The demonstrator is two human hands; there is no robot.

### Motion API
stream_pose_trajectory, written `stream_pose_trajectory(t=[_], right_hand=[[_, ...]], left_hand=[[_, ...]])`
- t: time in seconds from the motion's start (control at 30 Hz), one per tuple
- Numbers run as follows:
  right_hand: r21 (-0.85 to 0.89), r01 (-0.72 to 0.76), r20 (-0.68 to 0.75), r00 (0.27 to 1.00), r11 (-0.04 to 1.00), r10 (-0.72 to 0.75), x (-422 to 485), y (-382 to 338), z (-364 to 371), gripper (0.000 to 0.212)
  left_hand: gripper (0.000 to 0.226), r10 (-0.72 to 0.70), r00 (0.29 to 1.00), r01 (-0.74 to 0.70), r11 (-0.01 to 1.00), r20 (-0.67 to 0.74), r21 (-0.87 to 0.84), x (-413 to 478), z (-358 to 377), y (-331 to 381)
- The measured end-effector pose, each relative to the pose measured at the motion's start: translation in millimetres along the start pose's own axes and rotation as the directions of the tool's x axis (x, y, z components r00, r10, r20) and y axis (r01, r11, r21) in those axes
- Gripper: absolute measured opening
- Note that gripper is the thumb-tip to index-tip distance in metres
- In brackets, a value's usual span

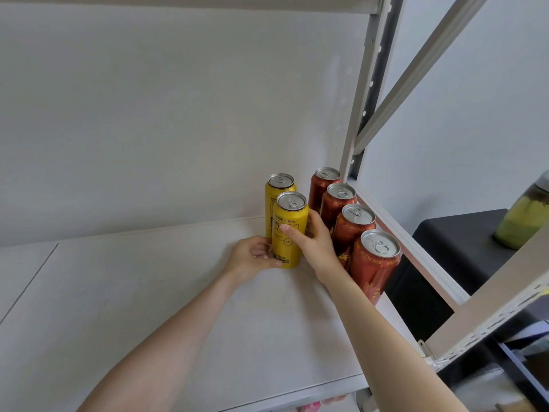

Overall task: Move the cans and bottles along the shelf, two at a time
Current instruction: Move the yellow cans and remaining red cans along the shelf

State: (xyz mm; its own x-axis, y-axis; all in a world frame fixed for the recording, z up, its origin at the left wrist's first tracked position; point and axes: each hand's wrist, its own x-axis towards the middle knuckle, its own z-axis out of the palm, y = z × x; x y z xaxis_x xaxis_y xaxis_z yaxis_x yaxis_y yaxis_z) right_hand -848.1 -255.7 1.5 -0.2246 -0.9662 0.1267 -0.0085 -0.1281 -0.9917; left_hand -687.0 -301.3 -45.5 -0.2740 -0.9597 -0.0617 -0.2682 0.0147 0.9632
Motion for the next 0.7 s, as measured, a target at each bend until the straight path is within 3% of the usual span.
stream_pose_trajectory(t=[0.17, 0.33, 0.5, 0.6, 0.7], right_hand=[[0.014, -0.07, -0.084, 0.994, 0.997, 0.071, -11.3, 2.8, 0.5, 0.048], [-0.172, -0.184, -0.253, 0.958, 0.968, 0.137, -42.5, 7.4, 8.4, 0.056], [-0.468, -0.201, -0.237, 0.967, 0.861, 0.097, -92.8, 11.5, 19.0, 0.055], [-0.676, -0.204, -0.194, 0.976, 0.708, 0.096, -119.4, 12.0, 24.1, 0.061], [-0.824, -0.171, -0.143, 0.985, 0.54, 0.094, -145.4, 8.9, 31.1, 0.065]], left_hand=[[0.062, -0.051, 0.995, 0.062, 0.991, -0.09, 0.12, -10.9, -29.2, -9.3], [0.05, 0.011, 0.984, 0.057, 0.928, -0.179, 0.368, -43.7, -63.4, -20.3], [0.046, 0.122, 0.98, 0.03, 0.7, -0.16, 0.714, -88.9, -88.5, -26.6], [0.048, 0.167, 0.977, 0.02, 0.542, -0.13, 0.84, -115.3, -95.7, -30.5], [0.051, 0.198, 0.974, 0.007, 0.446, -0.106, 0.895, -141.5, -102.5, -34.5]])
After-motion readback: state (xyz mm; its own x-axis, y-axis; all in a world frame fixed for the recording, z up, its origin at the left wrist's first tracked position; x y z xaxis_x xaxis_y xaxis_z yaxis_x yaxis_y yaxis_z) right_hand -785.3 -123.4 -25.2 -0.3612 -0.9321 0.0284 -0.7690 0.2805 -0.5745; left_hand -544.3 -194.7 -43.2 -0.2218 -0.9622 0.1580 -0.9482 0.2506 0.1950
